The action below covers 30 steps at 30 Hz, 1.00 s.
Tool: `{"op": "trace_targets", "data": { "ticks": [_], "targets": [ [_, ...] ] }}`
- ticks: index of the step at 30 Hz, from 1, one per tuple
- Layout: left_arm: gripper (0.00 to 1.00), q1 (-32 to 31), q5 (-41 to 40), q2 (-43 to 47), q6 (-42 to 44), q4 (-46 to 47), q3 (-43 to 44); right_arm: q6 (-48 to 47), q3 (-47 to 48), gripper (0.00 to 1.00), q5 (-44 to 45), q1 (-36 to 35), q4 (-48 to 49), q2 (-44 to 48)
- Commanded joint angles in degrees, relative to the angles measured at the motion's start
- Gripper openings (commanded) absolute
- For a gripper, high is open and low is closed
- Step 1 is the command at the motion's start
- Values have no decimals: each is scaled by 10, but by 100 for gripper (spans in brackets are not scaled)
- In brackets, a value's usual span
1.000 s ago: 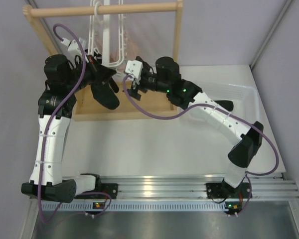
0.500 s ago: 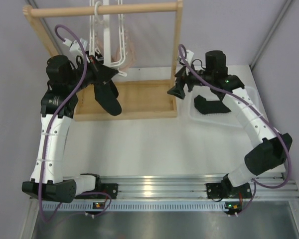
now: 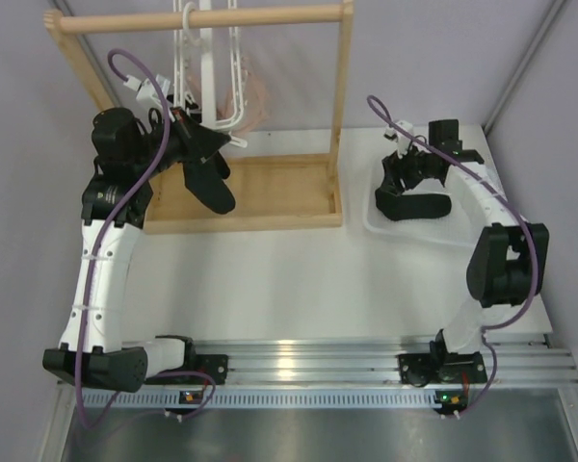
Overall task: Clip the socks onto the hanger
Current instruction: Pick up the sock from the bin.
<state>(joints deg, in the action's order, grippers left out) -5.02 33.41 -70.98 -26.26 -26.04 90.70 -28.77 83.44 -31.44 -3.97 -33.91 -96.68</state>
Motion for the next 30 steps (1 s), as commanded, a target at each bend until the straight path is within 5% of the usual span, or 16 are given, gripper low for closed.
{"op": "trace_targets", "data": {
  "ticks": [1,12,23,30],
  "targets": [
    [0,4,-6,15,-3,57,-1,-63,32,57,41,2,12,-67],
    [0,4,-9,13,3,57,-2,-124,108,50,103,1,4,-208],
    [0,5,-13,12,4,57,-4,-146,90,42,140,-2,21,-253],
    [0,5,-13,12,4,57,-7,-166,49,0,123,5,32,-200]
  ]
}}
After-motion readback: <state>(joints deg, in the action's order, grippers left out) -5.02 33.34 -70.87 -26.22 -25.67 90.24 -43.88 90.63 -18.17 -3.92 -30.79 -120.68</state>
